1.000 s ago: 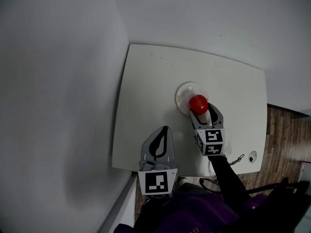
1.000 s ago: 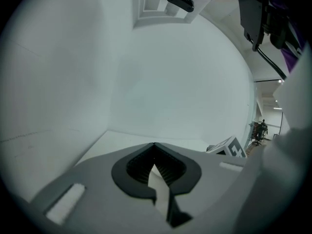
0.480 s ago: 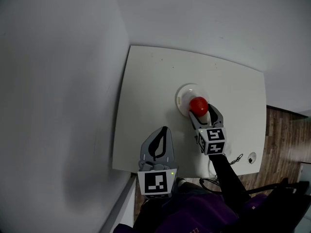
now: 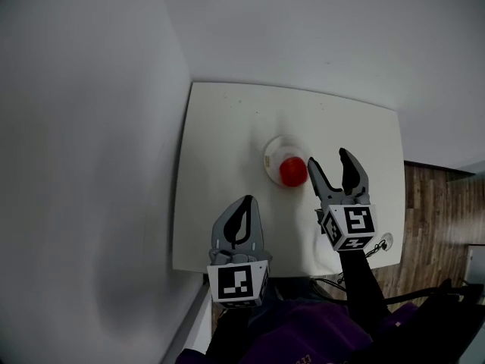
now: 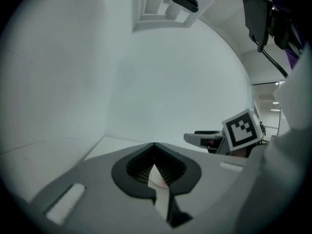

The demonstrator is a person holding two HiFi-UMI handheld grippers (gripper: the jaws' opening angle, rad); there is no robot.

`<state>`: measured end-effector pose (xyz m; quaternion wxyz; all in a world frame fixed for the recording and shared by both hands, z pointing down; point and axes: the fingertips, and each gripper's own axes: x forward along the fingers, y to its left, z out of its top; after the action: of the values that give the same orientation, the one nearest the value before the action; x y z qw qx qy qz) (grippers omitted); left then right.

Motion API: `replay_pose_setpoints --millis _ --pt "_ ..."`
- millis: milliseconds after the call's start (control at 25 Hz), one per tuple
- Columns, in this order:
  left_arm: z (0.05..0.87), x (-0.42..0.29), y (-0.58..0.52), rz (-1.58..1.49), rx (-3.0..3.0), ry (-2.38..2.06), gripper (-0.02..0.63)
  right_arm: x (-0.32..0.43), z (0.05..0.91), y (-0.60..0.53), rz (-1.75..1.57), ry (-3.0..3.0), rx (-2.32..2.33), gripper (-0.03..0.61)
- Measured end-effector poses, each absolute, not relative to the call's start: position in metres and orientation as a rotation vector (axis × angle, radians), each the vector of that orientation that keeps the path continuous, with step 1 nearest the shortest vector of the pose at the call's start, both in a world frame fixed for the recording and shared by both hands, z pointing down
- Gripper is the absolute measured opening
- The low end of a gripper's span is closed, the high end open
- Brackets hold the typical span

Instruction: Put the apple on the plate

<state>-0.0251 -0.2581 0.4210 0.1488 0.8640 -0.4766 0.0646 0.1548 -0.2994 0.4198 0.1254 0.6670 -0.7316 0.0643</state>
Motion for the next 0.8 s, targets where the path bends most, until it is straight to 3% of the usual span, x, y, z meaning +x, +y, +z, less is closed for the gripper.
replay_pose_setpoints --millis 80,240,320,440,800 --pt "0.412 -0.021 -0.257 0.167 2.494 -1.369 0.006 0.167 0.389 -0.292 0.107 -2.121 2.009 0.306" --pt "0.390 -0.012 -0.255 0.119 2.523 -1.384 0.006 0.187 0.336 -0.274 -0.050 -2.097 2.130 0.103" --pt "0.377 -0.005 -0.252 0.090 2.546 -1.382 0.006 0.193 0.315 -0.266 -0.105 -2.097 2.167 0.046" --pt "0.354 0.007 -0.246 0.046 2.584 -1.381 0.006 0.202 0.293 -0.256 -0.150 -2.120 2.199 0.014" --pt "0.309 0.035 -0.224 -0.023 2.675 -1.417 0.006 0.213 0.254 -0.230 -0.231 -2.186 2.186 0.011"
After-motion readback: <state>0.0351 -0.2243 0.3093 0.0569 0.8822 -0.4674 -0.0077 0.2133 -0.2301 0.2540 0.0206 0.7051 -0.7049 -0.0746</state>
